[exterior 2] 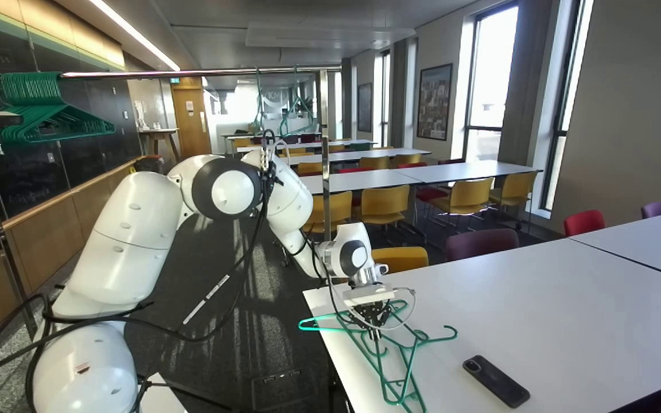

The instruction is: Put one hanger on the cloth rack

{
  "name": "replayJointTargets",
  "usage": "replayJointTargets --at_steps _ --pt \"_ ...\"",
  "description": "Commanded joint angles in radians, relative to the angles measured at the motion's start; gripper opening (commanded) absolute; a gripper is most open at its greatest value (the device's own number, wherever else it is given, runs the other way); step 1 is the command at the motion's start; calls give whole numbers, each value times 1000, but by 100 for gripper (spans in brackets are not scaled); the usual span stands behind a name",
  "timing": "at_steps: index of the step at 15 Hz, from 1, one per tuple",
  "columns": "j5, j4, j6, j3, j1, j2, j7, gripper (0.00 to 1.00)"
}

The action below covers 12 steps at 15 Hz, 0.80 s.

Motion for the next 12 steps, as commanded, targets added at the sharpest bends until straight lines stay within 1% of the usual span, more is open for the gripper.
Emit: replayJointTargets --at_steps 1,3,5,7,12 --pt "-201 -81 93 -102 108 -62 261 2" --pt "-325 -112 124 -147 159 -79 406 2" --pt "-435 -141 126 -164 187 -102 525 2" --pt "-539 -177 113 -156 200 -139 614 2" --pt "-781 -281 71 -99 211 -286 774 2"
